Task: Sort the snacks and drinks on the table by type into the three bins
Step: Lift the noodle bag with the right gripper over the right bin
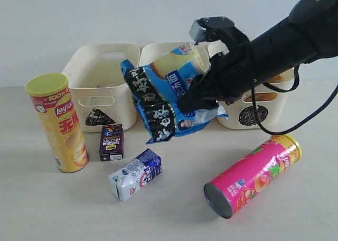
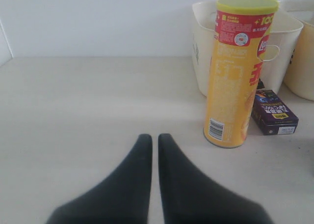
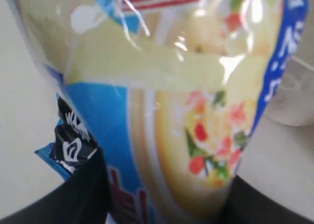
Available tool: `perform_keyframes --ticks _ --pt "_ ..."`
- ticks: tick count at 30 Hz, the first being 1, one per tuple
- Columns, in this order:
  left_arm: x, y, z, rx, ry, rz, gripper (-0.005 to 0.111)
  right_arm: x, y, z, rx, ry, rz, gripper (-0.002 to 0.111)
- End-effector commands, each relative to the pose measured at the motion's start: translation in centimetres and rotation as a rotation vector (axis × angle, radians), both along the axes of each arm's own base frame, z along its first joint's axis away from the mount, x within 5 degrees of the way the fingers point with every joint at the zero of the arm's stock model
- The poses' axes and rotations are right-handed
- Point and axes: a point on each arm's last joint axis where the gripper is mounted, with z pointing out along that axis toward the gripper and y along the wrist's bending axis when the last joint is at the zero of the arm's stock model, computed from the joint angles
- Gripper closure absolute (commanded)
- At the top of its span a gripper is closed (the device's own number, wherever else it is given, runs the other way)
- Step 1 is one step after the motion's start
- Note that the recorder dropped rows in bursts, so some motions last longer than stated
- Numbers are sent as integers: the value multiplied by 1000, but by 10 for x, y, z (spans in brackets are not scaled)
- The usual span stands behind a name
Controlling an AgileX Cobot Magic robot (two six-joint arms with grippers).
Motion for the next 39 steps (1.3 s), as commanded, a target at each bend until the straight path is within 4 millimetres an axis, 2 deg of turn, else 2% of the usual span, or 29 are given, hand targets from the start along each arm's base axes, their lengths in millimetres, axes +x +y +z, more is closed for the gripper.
perform_keyframes --ticks 1,5,10,15,19,24,39 --pt "0 0 2 -10 -14 5 102 3 -10 18 -17 -82 -126 107" --pt "0 0 2 -10 -14 5 102 11 -24 25 -15 -104 -215 107" --pt "0 0 2 -10 -14 5 102 30 -53 38 27 -151 -368 107" --pt "0 0 2 -10 -14 5 102 45 -75 49 56 -258 -507 107" --pt "0 0 2 -10 -14 5 102 55 -88 50 62 -326 -593 107" --pt "0 0 2 -10 -14 5 102 73 -96 38 53 -369 -668 107" --pt "0 0 2 -10 -14 5 102 138 -94 -6 70 -403 -793 107"
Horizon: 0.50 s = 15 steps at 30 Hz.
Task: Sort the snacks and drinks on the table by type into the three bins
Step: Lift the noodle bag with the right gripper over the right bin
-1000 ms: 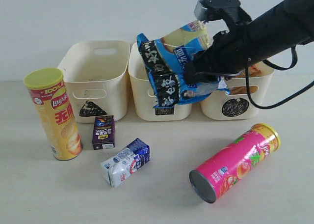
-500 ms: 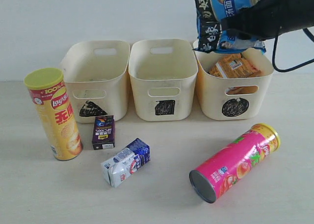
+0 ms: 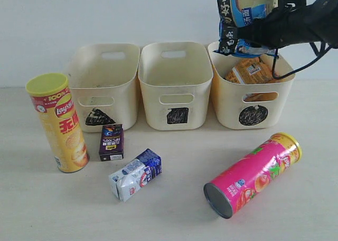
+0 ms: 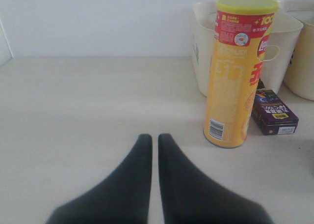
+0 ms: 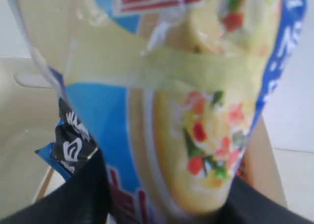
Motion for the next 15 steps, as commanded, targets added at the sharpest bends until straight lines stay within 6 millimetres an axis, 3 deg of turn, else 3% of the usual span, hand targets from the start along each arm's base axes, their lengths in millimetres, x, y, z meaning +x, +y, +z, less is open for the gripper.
perform_keyframes --ticks 1,7,12,15 --pt "0 0 2 -10 -14 5 102 15 -4 -7 26 -34 -59 107" --pt "0 0 2 -10 -14 5 102 25 -6 -26 45 -33 -113 107" --pt "0 0 2 -10 -14 5 102 26 -7 -31 50 -28 -122 107" --pt "0 0 2 -10 -14 5 102 26 -6 -31 65 -26 -127 98"
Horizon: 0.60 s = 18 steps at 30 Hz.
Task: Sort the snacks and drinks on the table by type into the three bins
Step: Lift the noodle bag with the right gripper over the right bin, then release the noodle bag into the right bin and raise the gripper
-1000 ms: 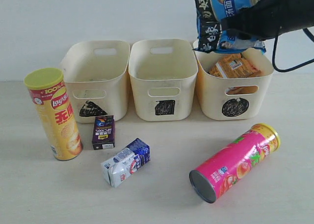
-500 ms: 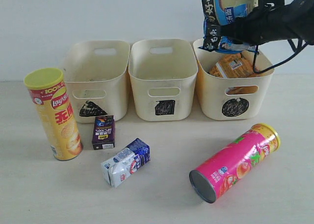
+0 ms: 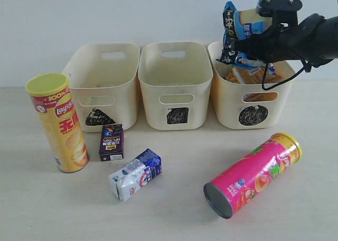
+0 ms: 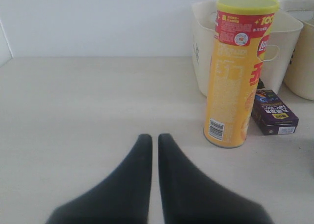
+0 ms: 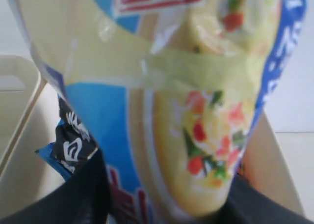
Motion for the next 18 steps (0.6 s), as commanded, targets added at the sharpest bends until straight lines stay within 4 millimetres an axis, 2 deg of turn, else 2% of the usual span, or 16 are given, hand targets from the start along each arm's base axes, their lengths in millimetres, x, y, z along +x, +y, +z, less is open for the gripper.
perform_keyframes --ticks 1,5,8,13,18 --pt "0 0 2 -10 -14 5 102 2 -4 9 32 -38 -37 91" --pt "0 0 2 -10 -14 5 102 1 -3 8 85 -16 -49 55" --pt "0 0 2 -10 -14 5 102 1 -2 7 168 8 -78 40" --pt "0 0 2 -10 -14 5 102 1 -2 6 213 19 -96 38" --pt "0 0 2 -10 -14 5 102 -1 -2 13 164 -6 -73 38"
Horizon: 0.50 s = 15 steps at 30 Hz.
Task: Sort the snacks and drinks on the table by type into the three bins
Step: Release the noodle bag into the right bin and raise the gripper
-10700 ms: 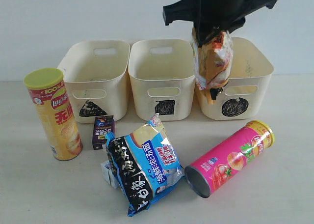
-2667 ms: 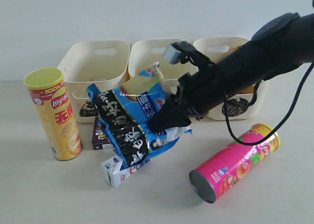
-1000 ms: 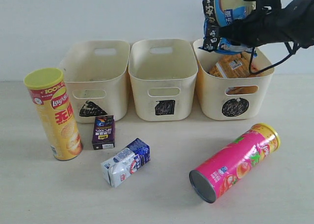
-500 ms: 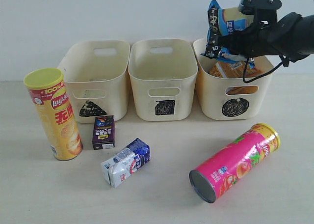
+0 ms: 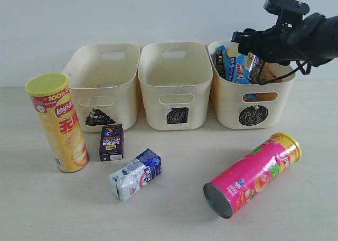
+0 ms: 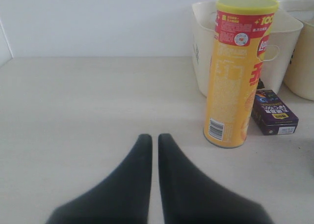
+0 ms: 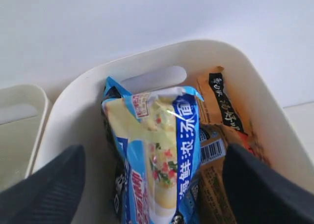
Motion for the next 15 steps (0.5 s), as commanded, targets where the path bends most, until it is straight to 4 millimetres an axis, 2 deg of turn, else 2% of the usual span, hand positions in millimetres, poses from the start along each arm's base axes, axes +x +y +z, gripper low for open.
perform_keyframes --ticks 1,6,10,12,15 --pt "0 0 2 -10 -14 5 102 -2 -2 17 -56 -48 25 38" --pt "0 0 2 -10 -14 5 102 -9 -1 37 -178 -82 112 38" --pt "0 0 2 -10 -14 5 102 -18 1 56 -205 -95 168 39" --pt "0 0 2 -10 -14 5 102 -24 2 67 -208 -102 189 44" --pt "0 0 2 -10 -14 5 102 -32 4 77 -229 -92 241 61"
